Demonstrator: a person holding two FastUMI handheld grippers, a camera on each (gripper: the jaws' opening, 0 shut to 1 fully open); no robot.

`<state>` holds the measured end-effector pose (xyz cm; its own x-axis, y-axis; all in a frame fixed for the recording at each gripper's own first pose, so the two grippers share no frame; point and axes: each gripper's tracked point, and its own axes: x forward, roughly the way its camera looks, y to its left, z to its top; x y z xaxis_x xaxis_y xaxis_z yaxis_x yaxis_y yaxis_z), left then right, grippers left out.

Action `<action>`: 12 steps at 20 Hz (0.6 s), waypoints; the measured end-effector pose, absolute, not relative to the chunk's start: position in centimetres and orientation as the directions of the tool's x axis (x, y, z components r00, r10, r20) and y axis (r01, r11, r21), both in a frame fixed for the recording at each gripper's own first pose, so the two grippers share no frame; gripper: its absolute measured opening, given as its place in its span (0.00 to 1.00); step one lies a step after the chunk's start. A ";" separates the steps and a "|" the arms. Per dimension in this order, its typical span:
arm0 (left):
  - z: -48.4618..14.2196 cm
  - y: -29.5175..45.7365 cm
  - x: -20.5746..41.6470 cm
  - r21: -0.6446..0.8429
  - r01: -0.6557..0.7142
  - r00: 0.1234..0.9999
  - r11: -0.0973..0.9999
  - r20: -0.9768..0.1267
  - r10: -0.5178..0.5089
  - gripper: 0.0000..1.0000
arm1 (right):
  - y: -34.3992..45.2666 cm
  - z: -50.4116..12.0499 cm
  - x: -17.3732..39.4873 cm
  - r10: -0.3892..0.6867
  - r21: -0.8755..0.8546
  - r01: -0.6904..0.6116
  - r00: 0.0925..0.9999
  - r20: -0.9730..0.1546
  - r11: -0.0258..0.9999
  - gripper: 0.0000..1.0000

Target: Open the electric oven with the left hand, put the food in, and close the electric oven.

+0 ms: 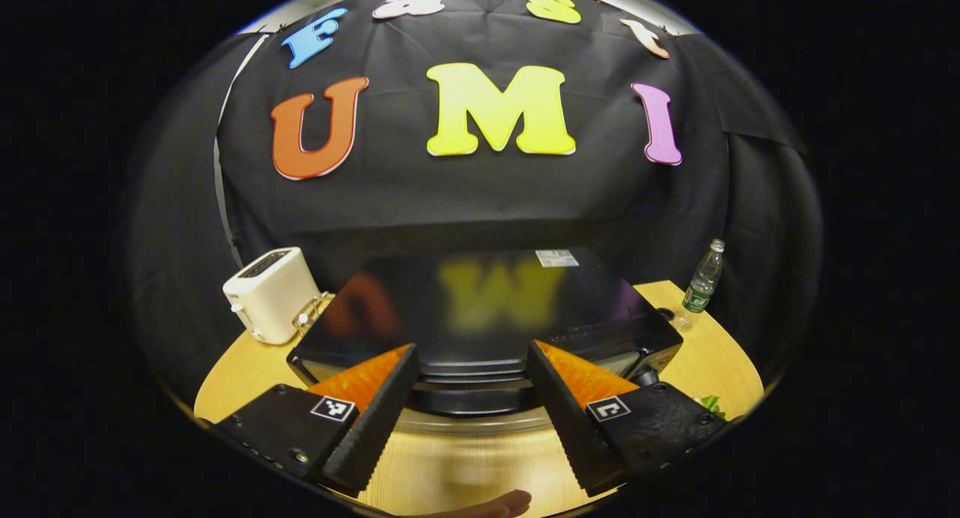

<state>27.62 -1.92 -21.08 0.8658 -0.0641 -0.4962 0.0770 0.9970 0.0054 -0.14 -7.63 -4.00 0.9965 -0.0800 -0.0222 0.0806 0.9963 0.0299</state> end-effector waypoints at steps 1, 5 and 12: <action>-20.4 -1.8 27.4 0.005 0.079 0.875 0.997 -0.480 -0.067 0.87 | -7.7 -4.0 -0.2 -0.080 0.030 0.080 0.997 -0.022 0.996 0.96; -20.7 -1.9 26.2 -0.028 0.086 0.868 0.996 -0.489 -0.088 0.98 | -7.6 -4.1 -0.3 -0.071 0.023 0.071 0.997 -0.023 0.997 0.96; -26.7 -2.7 20.8 -0.071 0.072 0.772 0.995 -0.628 -0.101 0.96 | -6.2 -5.2 -0.5 -0.043 0.003 0.043 0.998 -0.048 0.999 0.97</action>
